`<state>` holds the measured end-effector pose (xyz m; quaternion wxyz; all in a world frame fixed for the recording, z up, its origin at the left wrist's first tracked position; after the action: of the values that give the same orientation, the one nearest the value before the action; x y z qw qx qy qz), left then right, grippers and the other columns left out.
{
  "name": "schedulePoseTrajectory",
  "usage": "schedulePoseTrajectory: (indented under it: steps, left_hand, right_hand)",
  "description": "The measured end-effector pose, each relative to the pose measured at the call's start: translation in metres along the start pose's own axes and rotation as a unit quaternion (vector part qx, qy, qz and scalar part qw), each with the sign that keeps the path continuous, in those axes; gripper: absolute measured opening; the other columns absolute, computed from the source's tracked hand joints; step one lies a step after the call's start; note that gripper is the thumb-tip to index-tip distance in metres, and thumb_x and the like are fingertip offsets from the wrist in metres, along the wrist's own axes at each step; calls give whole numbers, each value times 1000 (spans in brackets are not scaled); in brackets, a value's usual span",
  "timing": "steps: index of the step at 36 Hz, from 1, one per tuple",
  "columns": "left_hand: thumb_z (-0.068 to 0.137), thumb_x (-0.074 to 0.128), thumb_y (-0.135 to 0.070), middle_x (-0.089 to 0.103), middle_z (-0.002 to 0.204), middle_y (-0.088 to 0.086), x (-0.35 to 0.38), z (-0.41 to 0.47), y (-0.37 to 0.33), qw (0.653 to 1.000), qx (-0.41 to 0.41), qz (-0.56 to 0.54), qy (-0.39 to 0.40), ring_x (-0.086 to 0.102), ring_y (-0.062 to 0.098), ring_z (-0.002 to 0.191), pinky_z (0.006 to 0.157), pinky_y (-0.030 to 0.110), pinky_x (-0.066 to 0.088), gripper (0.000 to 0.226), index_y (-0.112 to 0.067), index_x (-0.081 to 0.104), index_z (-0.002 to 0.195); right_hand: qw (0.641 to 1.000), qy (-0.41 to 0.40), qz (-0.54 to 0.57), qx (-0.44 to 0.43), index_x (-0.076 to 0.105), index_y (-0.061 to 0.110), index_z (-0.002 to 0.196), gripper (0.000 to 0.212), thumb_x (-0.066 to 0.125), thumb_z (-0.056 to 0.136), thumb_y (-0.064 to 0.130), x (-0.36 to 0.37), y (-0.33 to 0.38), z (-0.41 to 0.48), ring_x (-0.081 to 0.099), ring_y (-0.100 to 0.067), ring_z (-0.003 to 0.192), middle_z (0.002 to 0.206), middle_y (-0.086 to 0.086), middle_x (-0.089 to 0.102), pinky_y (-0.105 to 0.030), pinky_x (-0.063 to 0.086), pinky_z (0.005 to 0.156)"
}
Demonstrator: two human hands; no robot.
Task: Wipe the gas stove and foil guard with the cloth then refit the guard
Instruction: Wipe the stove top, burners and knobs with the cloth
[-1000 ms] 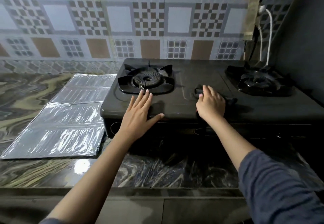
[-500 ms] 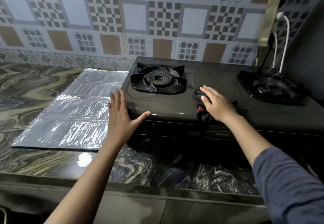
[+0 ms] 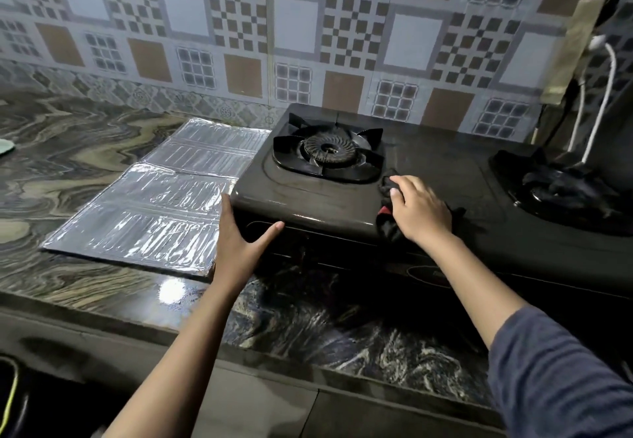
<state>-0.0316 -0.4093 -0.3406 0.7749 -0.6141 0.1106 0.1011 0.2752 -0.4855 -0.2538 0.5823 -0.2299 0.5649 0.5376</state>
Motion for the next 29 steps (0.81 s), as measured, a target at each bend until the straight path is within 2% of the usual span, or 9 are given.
schedulePoseTrajectory:
  steps: [4, 7, 12, 14, 17, 21, 25, 26, 29]
  left_hand:
    - [68, 73, -53, 29, 152, -9, 2, -3, -1, 999, 23, -23, 1, 28, 7, 139, 116, 42, 28, 100, -30, 14, 146]
    - [69, 73, -53, 30, 151, -10, 1, -1, 3, 999, 20, -34, -1, 29, 7, 139, 115, 44, 29, 99, -31, 15, 146]
    - [73, 70, -52, 24, 154, -14, 5, -8, 18, 998, 8, -56, 6, 23, 2, 141, 116, 43, 27, 94, -39, 11, 145]
    - [74, 68, -52, 23, 153, -16, 6, -10, 25, 999, 1, -52, 5, 22, 1, 141, 115, 38, 30, 91, -43, 12, 144]
    - [77, 68, -43, 22, 154, -15, 7, -14, 28, 998, -6, -58, 1, 20, -2, 139, 109, 19, 31, 88, -39, 12, 145]
    - [79, 69, -35, 20, 154, -14, 7, -13, 29, 998, -7, -69, 0, 19, -3, 138, 113, 26, 25, 88, -33, 12, 147]
    - [78, 69, -39, 22, 154, -14, 7, -12, 32, 998, -4, -67, 2, 21, 0, 140, 106, 14, 26, 89, -33, 14, 147]
    - [78, 69, -40, 22, 154, -14, 7, -12, 33, 998, -3, -67, 2, 22, 1, 141, 105, 14, 26, 89, -33, 14, 147]
    - [78, 69, -39, 23, 154, -13, 9, -11, 34, 998, -4, -70, 1, 23, 1, 140, 113, 27, 26, 88, -33, 14, 147]
  right_hand:
    - [999, -21, -6, -29, 47, 20, 131, 37, 36, 96, 29, 3, 17, -9, 40, -23, 129, 141, 0, 45, -34, 32, 102]
    - [998, -24, 4, -53, 49, 20, 130, 37, 37, 96, 29, 6, 29, -11, 42, -23, 128, 140, 0, 46, -34, 32, 104]
    - [993, 8, 17, -114, 47, 23, 133, 38, 38, 96, 29, 15, 52, -11, 40, -18, 130, 142, 4, 45, -32, 29, 107]
    - [990, 31, 22, -139, 46, 22, 134, 38, 38, 97, 27, 20, 64, -12, 39, -17, 131, 143, 4, 44, -30, 27, 107]
    - [983, 49, 30, -173, 45, 22, 135, 38, 38, 97, 26, 26, 82, -12, 38, -17, 132, 143, 4, 43, -30, 27, 108]
    - [978, 57, 56, -195, 47, 16, 133, 38, 39, 97, 22, 33, 103, -11, 35, -16, 135, 144, 1, 42, -30, 23, 111]
    - [976, 47, 59, -206, 48, 12, 132, 38, 40, 97, 22, 39, 117, -8, 37, -18, 134, 144, -1, 42, -32, 25, 111]
    - [975, 46, 57, -208, 48, 12, 132, 38, 39, 97, 22, 41, 119, -8, 37, -19, 133, 143, -1, 42, -32, 25, 110]
    - [973, 48, 53, -218, 47, 13, 133, 38, 39, 97, 22, 43, 122, -7, 38, -19, 132, 143, -1, 42, -33, 27, 110]
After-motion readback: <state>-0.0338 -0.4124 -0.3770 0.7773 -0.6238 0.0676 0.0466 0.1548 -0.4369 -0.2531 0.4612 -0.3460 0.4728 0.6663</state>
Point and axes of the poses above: each hand's wrist, its own z-axis towards the middle knuckle, its own x-axis out of the palm, y = z × x, the point moved 10 cm from there along z, towards the middle knuckle
